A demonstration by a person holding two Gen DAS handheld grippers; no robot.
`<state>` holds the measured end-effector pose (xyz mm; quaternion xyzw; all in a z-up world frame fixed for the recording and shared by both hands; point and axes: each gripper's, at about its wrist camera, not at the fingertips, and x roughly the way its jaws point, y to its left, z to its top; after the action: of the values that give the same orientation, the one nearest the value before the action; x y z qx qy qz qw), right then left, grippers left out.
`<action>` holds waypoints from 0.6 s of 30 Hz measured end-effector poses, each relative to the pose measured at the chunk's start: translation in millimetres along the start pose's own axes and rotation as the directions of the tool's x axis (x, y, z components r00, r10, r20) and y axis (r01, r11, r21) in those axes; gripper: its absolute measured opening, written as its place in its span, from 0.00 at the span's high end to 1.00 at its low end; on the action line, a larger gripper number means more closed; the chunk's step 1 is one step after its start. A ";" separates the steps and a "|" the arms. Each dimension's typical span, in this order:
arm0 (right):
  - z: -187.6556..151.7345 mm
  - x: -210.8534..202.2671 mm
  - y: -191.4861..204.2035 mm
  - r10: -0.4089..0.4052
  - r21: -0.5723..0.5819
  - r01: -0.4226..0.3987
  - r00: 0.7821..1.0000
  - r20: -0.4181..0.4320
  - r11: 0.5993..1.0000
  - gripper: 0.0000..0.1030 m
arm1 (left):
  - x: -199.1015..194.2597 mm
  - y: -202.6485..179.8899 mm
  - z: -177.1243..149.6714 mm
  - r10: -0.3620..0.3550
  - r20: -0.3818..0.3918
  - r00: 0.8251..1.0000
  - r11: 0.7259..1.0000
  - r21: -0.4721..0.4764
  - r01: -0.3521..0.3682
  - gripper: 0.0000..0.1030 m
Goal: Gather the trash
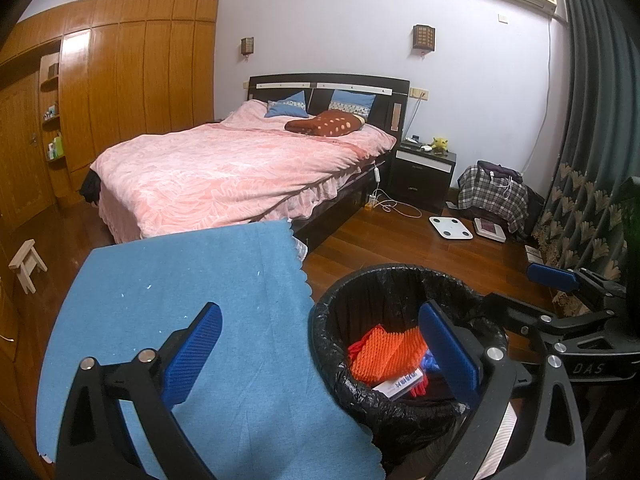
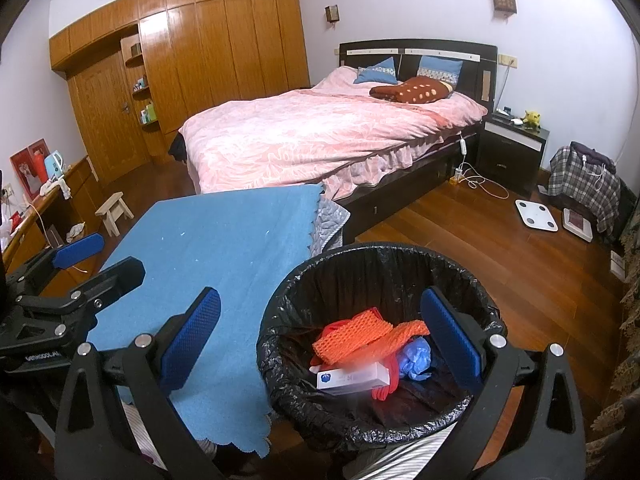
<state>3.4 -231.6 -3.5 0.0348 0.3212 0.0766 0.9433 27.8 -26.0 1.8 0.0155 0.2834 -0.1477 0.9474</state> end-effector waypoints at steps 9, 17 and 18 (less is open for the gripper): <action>0.9 -0.1 0.3 0.000 0.000 0.000 1.000 -0.002 1.000 0.05 | 0.6 0.6 0.3 -0.002 -0.002 1.000 1.000 -0.002 0.002 0.06; 0.8 -0.1 1.0 0.000 0.000 0.000 1.000 -0.003 1.000 0.05 | 0.4 1.1 0.8 -0.002 -0.003 1.000 1.000 -0.002 0.002 0.06; 0.5 -0.6 1.5 0.002 0.000 -0.002 1.000 -0.003 1.000 0.05 | 0.6 1.2 0.8 -0.001 -0.002 1.000 1.000 -0.002 0.001 0.06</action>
<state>3.0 -230.2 -2.6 0.0349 0.3226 0.0774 0.9427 29.1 -25.1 2.0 0.0147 0.2845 -0.1481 0.9471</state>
